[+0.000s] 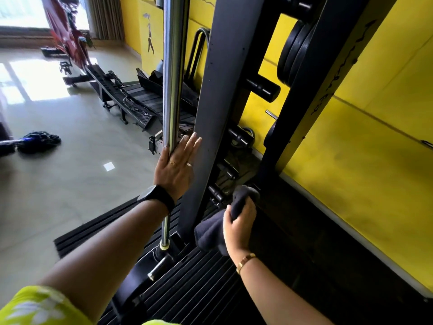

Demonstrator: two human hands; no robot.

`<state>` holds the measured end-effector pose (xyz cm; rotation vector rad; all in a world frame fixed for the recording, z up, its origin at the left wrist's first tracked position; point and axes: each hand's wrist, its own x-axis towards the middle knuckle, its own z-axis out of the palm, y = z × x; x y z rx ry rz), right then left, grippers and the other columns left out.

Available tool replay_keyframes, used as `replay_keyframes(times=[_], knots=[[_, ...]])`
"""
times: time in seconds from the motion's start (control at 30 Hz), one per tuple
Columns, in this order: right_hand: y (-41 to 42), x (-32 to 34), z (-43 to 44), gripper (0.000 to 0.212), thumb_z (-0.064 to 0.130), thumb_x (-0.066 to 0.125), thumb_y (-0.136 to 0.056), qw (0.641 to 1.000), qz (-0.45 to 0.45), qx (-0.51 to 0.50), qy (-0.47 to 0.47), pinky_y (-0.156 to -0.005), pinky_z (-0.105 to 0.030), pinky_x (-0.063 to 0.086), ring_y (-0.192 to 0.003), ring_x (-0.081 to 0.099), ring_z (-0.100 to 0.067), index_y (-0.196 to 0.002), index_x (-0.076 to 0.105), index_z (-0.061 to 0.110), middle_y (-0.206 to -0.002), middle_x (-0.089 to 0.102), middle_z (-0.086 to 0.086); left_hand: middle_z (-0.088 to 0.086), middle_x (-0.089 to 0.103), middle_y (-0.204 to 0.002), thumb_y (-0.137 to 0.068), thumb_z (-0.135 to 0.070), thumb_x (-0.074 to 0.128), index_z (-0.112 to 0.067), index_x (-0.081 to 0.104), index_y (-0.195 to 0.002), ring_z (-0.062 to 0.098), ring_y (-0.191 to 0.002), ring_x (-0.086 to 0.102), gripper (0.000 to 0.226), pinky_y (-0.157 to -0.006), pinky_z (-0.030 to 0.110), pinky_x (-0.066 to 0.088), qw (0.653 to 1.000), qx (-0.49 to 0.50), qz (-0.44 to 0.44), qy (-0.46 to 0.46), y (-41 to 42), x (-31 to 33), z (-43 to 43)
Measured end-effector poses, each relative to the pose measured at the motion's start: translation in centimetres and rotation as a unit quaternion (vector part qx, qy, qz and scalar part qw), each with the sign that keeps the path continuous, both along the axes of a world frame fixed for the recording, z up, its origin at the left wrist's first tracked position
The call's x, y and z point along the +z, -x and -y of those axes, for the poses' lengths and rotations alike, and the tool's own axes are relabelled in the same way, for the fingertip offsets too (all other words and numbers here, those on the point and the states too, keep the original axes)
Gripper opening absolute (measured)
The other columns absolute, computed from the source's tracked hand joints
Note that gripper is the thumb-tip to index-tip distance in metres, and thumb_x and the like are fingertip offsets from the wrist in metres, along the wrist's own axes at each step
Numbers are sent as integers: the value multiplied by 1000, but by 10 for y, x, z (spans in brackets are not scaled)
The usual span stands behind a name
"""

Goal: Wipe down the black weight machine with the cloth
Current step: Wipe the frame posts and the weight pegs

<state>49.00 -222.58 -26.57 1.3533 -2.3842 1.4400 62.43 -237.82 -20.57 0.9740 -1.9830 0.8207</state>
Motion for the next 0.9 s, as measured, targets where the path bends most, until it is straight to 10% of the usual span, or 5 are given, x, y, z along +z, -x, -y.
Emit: replay_keyframes(times=[0.27,0.37,0.63,0.73,0.9], knots=[[-15,13,75,74,33,66,-89,894,-182,38,-408,-100,-47,42,-139,31,-28,-146,29,4,-151,32,-15,5,1,-163,-88,-16,26,-15,9,-156,23,-149,-10,70,-112,42,19,988,48,148,-21,-8,-51,4],[-17,12,83,67,33,88,-59,895,-236,-24,-378,-70,-38,52,-96,63,-26,-114,62,6,-109,65,-12,7,-7,-163,-92,-8,4,-13,4,-156,22,-150,-7,64,-107,36,39,983,50,169,-54,-7,-58,6],[25,43,104,38,33,67,-82,892,-26,56,-448,-91,-37,48,-114,59,-32,-114,59,14,-119,64,-12,16,-6,-160,-87,-16,20,-11,8,-154,28,-147,-8,68,-113,46,6,972,92,216,-12,-9,-46,-4],[13,21,88,40,30,73,-79,936,-150,18,-319,-78,-41,51,-103,63,-33,-109,59,8,-107,66,-12,5,7,-159,-84,-19,29,-12,11,-154,24,-145,-7,72,-107,48,6,972,94,217,-13,-8,-47,-8],[12,-10,46,49,6,84,-59,908,-338,56,-240,-46,-42,54,-95,67,-32,-105,68,2,-106,68,-17,0,2,-161,-85,-25,35,-13,3,-154,23,-146,-10,77,-108,49,1,957,126,258,-43,-10,-58,-13]])
